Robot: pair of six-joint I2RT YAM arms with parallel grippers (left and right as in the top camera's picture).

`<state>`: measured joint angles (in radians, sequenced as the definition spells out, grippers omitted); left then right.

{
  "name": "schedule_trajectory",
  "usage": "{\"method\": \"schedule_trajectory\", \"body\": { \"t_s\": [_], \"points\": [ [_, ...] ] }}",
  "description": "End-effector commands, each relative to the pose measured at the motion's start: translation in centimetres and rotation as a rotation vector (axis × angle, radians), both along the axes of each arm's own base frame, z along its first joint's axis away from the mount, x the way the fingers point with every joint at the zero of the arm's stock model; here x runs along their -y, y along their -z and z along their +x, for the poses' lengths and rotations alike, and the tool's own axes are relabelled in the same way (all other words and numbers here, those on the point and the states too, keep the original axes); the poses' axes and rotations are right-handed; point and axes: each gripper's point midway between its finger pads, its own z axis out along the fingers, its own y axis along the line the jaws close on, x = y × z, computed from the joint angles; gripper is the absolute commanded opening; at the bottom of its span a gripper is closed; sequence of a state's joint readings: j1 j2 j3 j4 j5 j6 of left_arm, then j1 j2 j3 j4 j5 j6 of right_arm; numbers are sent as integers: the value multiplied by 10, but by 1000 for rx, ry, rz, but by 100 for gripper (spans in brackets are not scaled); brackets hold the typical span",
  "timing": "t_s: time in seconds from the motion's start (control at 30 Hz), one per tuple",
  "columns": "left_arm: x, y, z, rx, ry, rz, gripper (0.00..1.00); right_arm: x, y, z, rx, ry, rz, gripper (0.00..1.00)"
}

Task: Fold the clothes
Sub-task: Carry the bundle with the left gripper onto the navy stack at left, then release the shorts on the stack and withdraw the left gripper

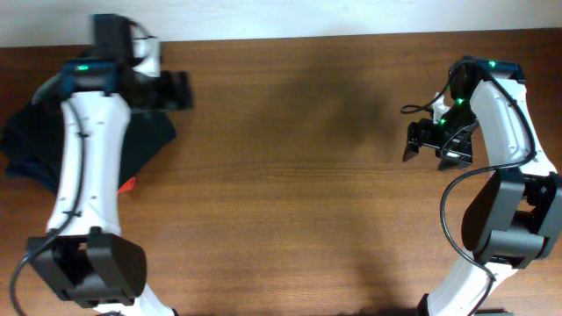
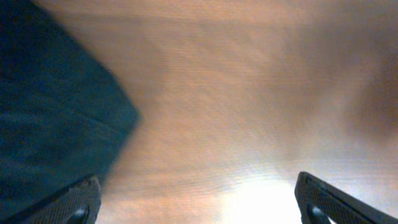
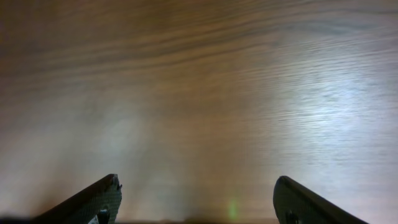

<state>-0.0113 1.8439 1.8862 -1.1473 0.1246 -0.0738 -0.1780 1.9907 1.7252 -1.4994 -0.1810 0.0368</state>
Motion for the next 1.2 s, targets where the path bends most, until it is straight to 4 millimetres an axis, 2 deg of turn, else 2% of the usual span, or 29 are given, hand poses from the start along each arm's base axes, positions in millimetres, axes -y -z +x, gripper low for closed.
{"method": "schedule_trajectory", "body": {
  "t_s": [0.0, 0.07, 0.17, 0.2, 0.23, 0.37, 0.47, 0.53, 0.63, 0.7, 0.77, 0.83, 1.0, 1.17],
  "points": [
    [32, 18, -25, -117, 98, 38, 99, -15, -9, -7, -13, -46, 93, 82],
    [38, 28, -48, -219, 121, 52, 99, -17, -12, -20, -65, -54, 106, 82],
    [35, 39, -85, -389, 120, 73, 99, -21, -19, -39, -147, -57, 126, 82],
    [34, 40, -93, -422, 117, 74, 99, -21, -19, -40, -149, -59, 127, 82],
    [32, 42, -109, -490, 118, 80, 99, -22, -20, -46, -154, -59, 128, 82],
    [28, 47, -134, -593, 119, 90, 99, -25, -23, -66, -148, -76, 132, 82],
    [27, 49, -143, -576, 119, 89, 99, -28, -23, -78, -77, -79, 116, 86],
    [26, 47, -147, -510, 117, 84, 99, -29, -25, -86, 20, -78, 94, 99],
    [25, 42, -153, -378, 97, 70, 99, -30, -36, -95, 169, -70, 57, 99],
    [23, 34, -160, -229, 92, 64, 99, -31, -48, -98, 294, -64, 30, 99],
    [16, 26, -165, -97, 74, 89, 99, -31, -63, -100, 427, -41, 2, 99],
    [4, 16, -180, 69, 40, 125, 99, -32, -76, -104, 543, -26, -22, 99],
    [0, 2, -210, 303, 25, 97, 99, -32, -97, -118, 702, -31, -68, 99],
    [-2, -22, -225, 481, 14, 75, 99, -31, -111, -128, 776, -30, -99, 99]
  ]
}}
